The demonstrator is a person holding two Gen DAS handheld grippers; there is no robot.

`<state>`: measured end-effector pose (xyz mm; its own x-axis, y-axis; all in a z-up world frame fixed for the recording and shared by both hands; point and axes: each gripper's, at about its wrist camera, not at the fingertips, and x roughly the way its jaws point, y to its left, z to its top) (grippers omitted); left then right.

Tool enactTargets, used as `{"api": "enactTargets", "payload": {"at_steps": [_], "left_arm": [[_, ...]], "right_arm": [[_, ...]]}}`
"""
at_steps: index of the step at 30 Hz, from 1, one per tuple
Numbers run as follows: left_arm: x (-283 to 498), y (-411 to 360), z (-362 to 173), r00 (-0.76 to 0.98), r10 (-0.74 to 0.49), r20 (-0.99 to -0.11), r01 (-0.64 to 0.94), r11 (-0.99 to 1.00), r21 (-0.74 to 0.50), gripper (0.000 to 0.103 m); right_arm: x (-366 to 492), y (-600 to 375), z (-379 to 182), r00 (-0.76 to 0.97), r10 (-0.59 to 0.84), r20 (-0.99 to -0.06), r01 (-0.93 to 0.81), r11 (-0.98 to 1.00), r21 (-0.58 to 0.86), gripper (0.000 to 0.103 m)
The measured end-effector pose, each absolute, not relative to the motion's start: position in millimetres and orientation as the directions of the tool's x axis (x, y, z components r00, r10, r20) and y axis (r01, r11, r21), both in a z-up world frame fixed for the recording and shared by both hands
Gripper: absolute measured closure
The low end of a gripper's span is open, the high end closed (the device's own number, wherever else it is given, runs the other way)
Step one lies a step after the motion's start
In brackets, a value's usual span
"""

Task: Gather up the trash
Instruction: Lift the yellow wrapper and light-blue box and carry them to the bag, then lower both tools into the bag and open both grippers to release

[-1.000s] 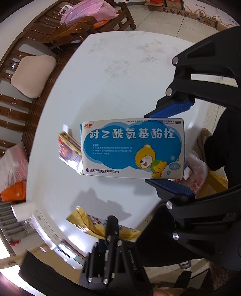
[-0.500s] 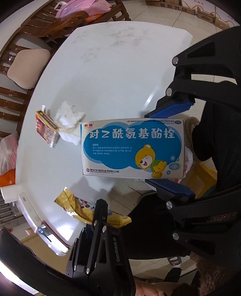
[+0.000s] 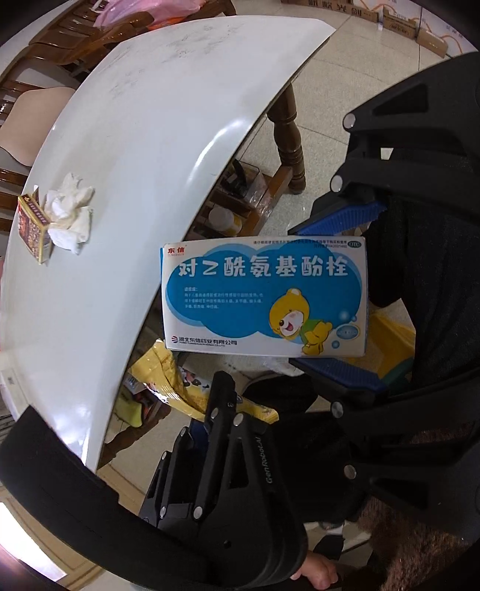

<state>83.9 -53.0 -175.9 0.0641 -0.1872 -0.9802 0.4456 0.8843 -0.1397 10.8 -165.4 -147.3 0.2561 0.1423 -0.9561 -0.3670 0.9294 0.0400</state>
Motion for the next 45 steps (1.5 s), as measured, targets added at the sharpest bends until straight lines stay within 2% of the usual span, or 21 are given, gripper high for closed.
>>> {"api": "enactTargets", "payload": {"at_steps": [24, 45], "left_arm": [[85, -56, -295, -0.065, -0.108, -0.992, 0.437, 0.891, -0.125, 0.091], [127, -58, -407, -0.245, -0.067, -0.967, 0.287, 0.948, -0.138, 0.091]], "right_arm": [[29, -150, -272, 0.167, 0.073, -0.983, -0.274, 0.961, 0.024, 0.043], [58, -160, -377, 0.029, 0.073, -0.997, -0.19, 0.98, 0.066, 0.043]]}}
